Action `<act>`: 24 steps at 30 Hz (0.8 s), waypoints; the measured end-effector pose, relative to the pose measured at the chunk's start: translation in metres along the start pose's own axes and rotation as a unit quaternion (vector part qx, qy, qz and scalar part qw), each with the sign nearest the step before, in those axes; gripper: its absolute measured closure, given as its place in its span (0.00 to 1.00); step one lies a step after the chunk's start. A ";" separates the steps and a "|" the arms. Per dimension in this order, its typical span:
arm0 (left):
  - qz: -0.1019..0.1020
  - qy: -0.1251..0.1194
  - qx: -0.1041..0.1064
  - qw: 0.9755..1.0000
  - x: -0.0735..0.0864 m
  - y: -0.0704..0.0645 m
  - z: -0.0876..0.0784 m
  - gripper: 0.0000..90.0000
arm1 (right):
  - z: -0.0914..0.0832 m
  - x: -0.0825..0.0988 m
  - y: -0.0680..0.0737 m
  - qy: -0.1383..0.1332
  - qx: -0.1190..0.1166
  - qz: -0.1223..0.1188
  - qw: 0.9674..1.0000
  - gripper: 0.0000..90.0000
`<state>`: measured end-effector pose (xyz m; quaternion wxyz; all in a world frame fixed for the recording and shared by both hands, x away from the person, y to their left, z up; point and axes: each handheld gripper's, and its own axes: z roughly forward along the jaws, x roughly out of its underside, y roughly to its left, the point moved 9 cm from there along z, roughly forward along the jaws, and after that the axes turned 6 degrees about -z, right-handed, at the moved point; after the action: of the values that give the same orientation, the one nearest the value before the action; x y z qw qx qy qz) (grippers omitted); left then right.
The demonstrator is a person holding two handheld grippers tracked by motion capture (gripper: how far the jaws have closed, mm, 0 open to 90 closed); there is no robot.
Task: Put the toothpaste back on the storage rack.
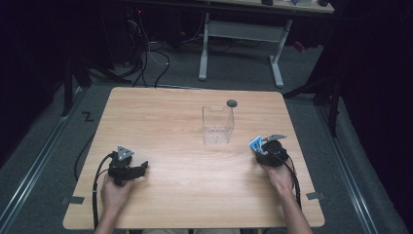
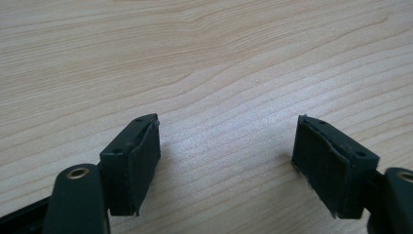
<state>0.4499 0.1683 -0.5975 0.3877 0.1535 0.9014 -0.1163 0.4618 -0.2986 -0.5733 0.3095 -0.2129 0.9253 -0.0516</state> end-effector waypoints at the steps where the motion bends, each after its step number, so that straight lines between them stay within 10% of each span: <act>1: 0.000 0.000 0.000 1.000 0.000 0.000 0.000 0.29 | 0.001 0.000 0.000 0.003 -0.001 0.001 1.000 0.54; 24: 0.000 0.000 0.000 1.000 0.000 0.000 0.000 0.29 | 0.011 -0.003 -0.001 0.056 -0.017 -0.006 0.998 0.57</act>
<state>0.4499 0.1683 -0.5975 0.3877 0.1534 0.9015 -0.1163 0.4708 -0.2978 -0.5802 0.2530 -0.2203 0.9407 -0.0502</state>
